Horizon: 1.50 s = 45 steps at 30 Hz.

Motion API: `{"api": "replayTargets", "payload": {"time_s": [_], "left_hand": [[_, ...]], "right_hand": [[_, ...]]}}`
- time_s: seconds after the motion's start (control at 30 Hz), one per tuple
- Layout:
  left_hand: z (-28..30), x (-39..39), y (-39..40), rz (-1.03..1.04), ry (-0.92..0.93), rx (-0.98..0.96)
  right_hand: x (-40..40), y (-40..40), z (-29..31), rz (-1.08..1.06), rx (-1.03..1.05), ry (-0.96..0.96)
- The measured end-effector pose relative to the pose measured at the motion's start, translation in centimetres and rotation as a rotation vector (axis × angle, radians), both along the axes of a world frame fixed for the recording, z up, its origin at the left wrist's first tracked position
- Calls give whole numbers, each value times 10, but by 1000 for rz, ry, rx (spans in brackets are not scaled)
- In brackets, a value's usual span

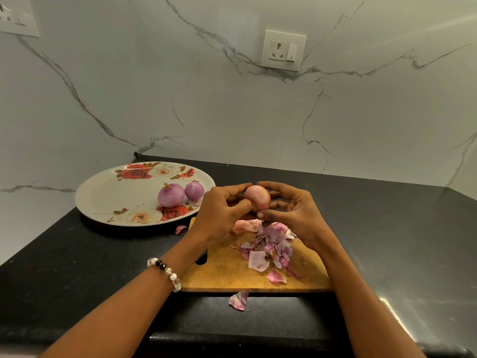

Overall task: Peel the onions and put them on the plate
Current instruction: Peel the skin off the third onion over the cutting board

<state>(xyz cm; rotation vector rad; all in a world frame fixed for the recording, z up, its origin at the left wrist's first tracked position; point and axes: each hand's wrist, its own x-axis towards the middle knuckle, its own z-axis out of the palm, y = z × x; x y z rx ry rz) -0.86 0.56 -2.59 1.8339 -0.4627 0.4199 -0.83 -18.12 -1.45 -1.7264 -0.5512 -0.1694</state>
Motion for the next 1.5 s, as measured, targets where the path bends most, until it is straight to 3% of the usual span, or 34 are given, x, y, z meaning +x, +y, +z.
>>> {"api": "replayTargets", "payload": {"time_s": [1.27, 1.5], "left_hand": [[-1, 0, 0, -3, 70, 29], [1, 3, 1, -109, 188, -112]], "right_hand": [[5, -2, -5, -3, -87, -18], [4, -1, -4, -25, -63, -79]]}}
